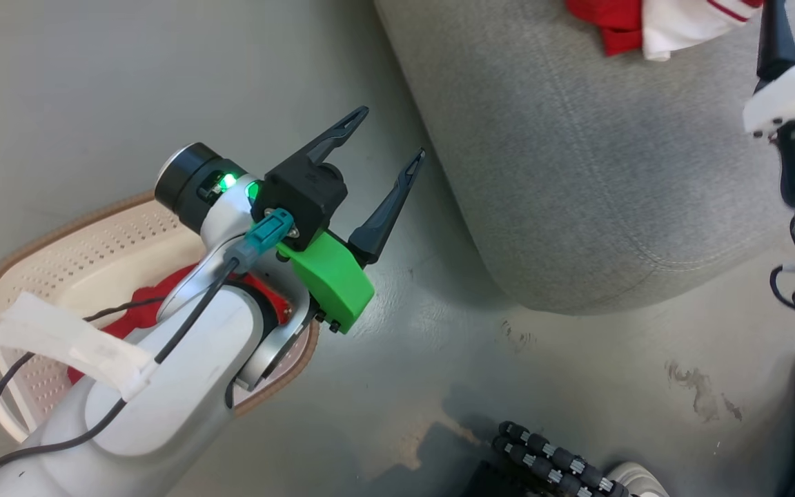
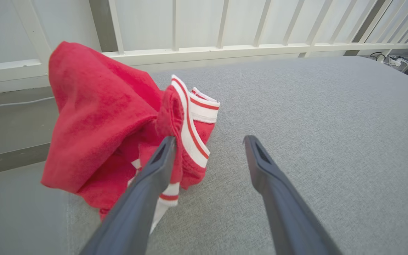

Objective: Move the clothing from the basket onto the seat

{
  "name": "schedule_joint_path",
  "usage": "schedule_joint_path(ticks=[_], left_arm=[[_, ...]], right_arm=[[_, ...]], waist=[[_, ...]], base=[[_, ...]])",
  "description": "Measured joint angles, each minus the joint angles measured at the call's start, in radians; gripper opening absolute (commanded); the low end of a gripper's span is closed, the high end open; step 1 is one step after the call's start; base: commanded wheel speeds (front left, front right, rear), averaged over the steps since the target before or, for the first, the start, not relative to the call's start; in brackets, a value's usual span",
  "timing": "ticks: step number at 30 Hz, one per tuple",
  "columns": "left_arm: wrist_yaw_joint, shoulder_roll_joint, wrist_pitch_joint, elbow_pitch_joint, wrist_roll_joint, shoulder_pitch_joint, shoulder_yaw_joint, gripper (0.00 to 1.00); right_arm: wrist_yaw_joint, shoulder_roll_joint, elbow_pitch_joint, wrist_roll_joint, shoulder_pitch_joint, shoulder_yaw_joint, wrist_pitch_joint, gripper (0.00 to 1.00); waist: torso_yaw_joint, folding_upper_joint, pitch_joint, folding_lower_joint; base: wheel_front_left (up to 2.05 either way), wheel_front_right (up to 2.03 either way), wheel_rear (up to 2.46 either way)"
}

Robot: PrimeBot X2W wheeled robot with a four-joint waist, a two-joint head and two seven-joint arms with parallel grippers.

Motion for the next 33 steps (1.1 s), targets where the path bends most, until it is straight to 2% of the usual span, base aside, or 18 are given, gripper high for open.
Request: schedule_joint_path(ticks=[9,18,27,33], left_arm=[[0.0,-0.001,-0.022,0.012,-0.011,0.021,0.004,1.0],[0.0,-0.015,-0.085,0.052,-0.055,0.055,0.023,1.0],[0.001,-0.042,-0.174,0.121,-0.085,0.106,0.078,1.0],[0.014,-0.056,-0.232,0.176,-0.128,0.155,0.121,1.0]], right_arm=[[0.0,0.006,-0.054,-0.017,0.111,-0.022,0.0,1.0],[0.002,-0.002,-0.14,-0.064,0.133,-0.024,0.0,1.0],[0.011,-0.023,-0.192,-0.096,0.141,-0.005,0.0,1.0],[0.019,-0.002,-0.203,-0.106,0.18,0.025,0.0,1.0]], waist=[[-0.02,0.0,-0.047,0.0],[-0.013,0.0,-0.113,0.0],[0.04,0.0,-0.2,-0.0001],[0.104,0.0,-0.26,-0.0001]], base=[[0.0,0.0,0.0],[0.0,0.0,0.0],[0.0,0.0,0.0],[0.0,0.0,0.0]])
